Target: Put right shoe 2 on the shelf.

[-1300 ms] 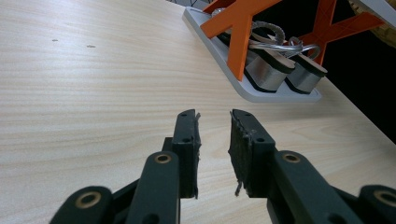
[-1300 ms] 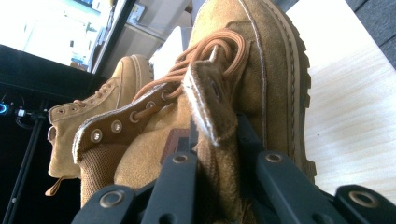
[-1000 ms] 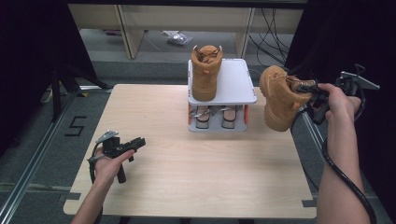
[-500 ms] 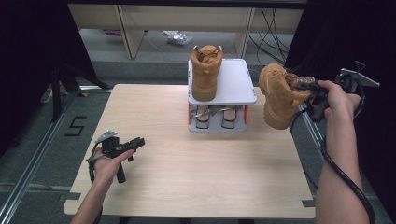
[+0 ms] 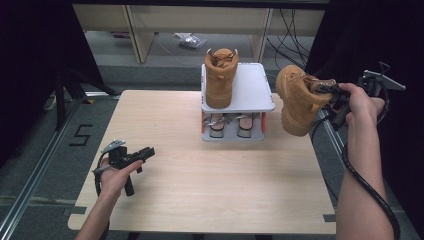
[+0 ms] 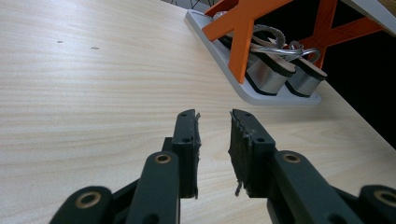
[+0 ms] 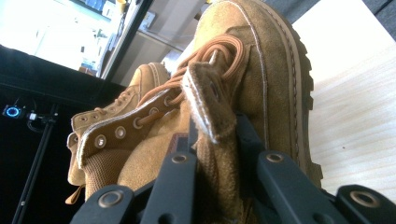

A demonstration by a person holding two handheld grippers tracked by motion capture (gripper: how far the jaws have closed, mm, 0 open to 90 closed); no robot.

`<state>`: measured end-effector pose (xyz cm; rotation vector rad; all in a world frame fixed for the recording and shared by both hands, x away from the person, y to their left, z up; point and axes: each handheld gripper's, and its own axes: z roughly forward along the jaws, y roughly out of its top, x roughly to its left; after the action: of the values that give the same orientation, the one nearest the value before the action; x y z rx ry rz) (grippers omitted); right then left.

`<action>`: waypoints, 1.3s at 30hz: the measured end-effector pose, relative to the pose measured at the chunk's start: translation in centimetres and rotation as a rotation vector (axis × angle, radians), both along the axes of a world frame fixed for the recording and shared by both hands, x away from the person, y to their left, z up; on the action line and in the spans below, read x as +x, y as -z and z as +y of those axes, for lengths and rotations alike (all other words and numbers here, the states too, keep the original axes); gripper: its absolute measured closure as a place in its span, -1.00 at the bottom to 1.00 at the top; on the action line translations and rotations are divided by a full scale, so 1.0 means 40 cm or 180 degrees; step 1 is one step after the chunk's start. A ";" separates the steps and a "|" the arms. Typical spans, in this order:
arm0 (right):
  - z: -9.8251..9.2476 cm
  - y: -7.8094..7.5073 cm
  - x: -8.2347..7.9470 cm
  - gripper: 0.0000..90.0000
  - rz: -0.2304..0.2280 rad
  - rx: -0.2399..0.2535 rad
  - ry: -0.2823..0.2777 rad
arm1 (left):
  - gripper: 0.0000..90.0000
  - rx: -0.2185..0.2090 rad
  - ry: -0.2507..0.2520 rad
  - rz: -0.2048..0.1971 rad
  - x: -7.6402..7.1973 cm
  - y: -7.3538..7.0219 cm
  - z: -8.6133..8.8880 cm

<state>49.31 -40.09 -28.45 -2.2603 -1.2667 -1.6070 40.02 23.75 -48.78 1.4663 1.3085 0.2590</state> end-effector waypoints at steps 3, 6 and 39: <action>0.001 -0.005 0.000 0.83 0.0027 -0.0020 -0.0088 | 0.59 0.0005 -0.0002 0.0006 0.000 -0.001 0.000; 0.007 -0.010 0.003 0.83 0.0039 0.0031 -0.0078 | 0.59 0.0001 0.0003 -0.0004 0.000 -0.001 -0.001; 0.055 -0.034 0.040 0.83 -0.0054 -0.0003 -0.0161 | 0.59 0.0003 0.0005 0.0006 0.001 0.003 0.001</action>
<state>50.92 -37.87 -27.08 -2.2012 -1.3178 -1.6123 40.04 23.77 -48.90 1.4686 1.3091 0.2573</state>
